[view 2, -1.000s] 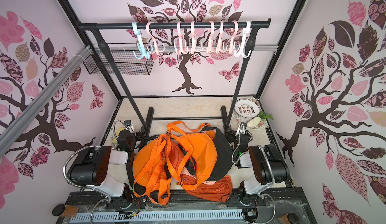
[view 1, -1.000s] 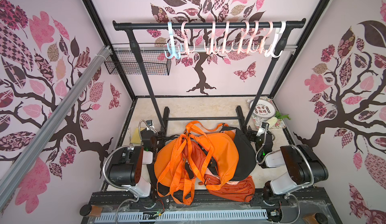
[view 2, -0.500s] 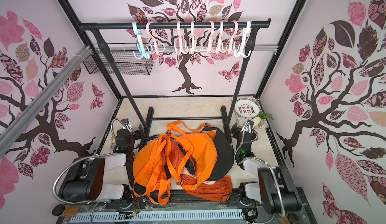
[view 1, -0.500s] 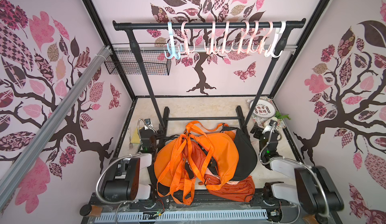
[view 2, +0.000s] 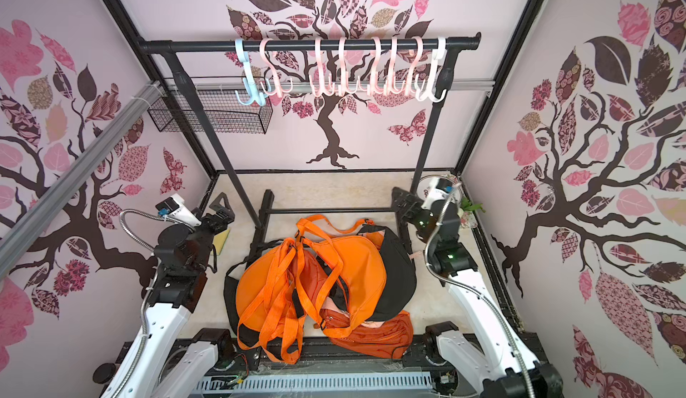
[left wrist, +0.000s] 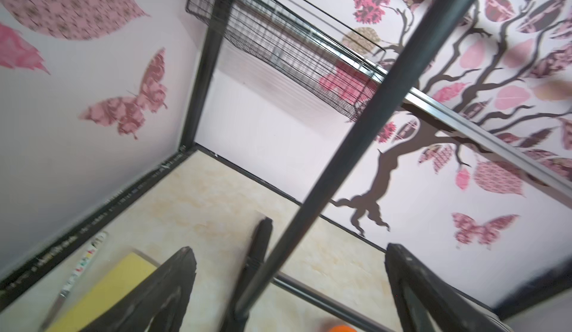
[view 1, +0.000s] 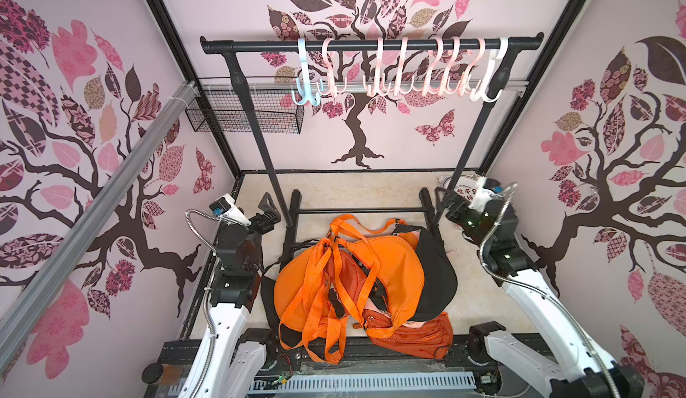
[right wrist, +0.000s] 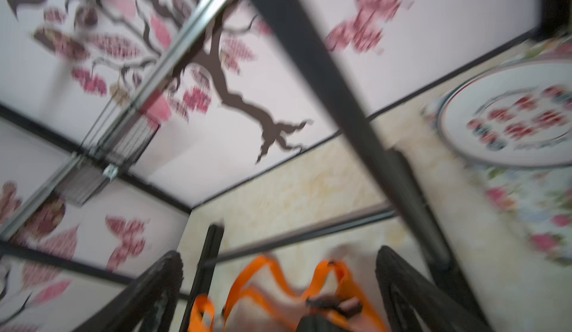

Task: Hang the bag on a hook
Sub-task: Pick up the bag from the bag.

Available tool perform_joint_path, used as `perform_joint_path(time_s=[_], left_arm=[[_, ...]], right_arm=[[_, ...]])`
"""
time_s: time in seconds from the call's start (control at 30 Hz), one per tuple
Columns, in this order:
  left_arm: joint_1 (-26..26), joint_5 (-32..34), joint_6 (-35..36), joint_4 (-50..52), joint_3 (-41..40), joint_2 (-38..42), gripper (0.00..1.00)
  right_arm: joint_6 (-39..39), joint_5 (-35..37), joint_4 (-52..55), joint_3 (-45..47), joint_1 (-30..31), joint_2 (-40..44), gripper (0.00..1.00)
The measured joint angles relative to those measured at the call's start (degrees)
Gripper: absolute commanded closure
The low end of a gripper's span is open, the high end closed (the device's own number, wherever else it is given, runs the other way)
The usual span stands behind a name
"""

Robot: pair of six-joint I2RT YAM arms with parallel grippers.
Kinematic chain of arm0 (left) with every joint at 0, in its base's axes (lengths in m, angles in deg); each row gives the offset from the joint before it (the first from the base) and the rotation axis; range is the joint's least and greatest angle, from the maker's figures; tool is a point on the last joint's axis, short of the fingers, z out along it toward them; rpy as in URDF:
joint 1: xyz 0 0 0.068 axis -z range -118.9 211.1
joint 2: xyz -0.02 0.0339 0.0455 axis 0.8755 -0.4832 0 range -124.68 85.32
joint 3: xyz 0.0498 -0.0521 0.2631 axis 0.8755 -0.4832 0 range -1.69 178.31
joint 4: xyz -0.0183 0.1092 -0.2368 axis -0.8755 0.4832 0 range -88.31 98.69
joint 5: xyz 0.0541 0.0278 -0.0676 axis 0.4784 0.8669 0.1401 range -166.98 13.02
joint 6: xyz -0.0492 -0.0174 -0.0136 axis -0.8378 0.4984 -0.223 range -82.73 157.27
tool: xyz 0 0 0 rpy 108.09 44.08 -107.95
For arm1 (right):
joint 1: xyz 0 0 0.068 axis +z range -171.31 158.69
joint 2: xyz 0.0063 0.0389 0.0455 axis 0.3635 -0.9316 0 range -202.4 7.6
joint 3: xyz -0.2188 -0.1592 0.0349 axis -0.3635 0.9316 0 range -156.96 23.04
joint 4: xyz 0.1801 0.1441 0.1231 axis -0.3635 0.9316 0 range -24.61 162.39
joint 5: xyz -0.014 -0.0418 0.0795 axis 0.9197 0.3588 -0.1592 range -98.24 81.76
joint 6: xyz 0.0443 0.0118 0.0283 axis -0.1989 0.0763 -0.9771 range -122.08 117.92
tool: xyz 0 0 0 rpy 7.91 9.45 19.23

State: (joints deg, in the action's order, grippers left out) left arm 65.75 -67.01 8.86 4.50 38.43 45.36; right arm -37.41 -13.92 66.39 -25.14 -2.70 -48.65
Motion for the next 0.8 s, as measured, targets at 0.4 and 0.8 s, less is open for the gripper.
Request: perform_joint_path(time_s=[0.4,0.8], left_arm=[[17.0,0.3,12.8,14.3,2.1,12.0,0.02],[22.0,2.7,18.6,13.0,-5.2,16.3,0.04]], right_arm=[[2.1,-4.3,10.5,7.1,23.8,-4.7,0.43],[4.3,-5.6,2.4,13.2,24.1,-11.1,0.44]])
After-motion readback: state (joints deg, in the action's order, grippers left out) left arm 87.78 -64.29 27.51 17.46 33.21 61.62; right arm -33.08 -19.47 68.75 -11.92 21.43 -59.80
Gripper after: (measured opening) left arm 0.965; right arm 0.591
